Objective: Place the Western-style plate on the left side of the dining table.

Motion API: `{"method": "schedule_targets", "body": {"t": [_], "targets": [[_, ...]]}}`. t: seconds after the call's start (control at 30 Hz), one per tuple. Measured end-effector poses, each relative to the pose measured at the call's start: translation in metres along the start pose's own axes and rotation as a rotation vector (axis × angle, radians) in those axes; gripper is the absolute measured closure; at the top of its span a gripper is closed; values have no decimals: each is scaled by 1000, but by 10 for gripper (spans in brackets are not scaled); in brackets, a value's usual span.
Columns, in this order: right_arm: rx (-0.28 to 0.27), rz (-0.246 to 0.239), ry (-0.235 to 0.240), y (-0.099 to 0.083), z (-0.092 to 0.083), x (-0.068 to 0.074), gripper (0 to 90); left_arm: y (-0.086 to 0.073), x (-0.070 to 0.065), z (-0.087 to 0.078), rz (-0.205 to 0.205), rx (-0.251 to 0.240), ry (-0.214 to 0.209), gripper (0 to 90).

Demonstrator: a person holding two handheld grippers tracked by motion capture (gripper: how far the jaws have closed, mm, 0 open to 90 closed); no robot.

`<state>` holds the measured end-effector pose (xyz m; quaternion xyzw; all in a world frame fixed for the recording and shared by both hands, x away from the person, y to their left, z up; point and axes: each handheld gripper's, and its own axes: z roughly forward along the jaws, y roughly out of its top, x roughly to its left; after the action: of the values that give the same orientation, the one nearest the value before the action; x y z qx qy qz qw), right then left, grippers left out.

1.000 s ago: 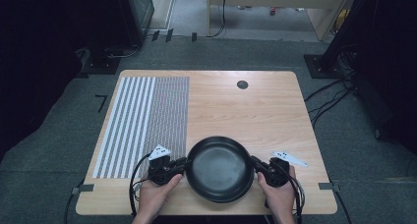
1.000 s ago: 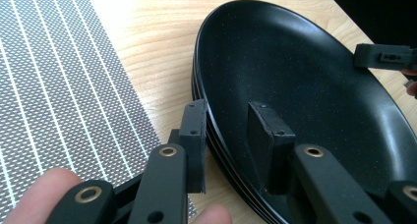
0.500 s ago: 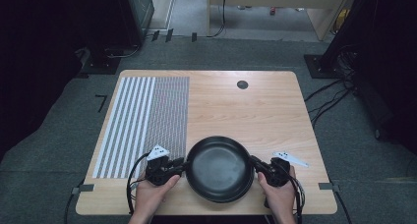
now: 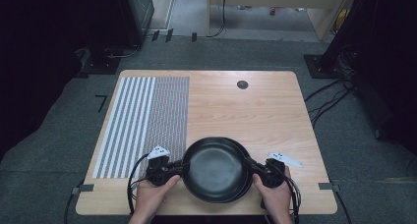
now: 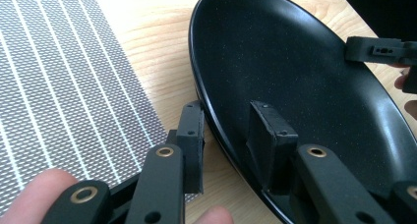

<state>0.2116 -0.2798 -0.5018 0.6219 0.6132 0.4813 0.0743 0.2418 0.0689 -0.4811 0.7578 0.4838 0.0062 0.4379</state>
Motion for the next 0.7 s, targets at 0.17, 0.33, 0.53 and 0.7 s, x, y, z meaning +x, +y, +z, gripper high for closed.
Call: {"method": "schedule_targets", "body": {"t": [0.17, 0.33, 0.53, 0.7], "targets": [[4, 5, 18, -3, 2, 2, 837, 2, 1, -7, -8, 0, 6, 711], [2, 20, 28, -3, 2, 1, 838, 2, 2, -8, -5, -1, 5, 712], [17, 45, 35, -4, 4, 1, 817, 1, 2, -8, 13, 1, 5, 712], [31, 98, 54, -6, 8, -1, 800, 1, 0, -9, 31, -3, 20, 709]]}}
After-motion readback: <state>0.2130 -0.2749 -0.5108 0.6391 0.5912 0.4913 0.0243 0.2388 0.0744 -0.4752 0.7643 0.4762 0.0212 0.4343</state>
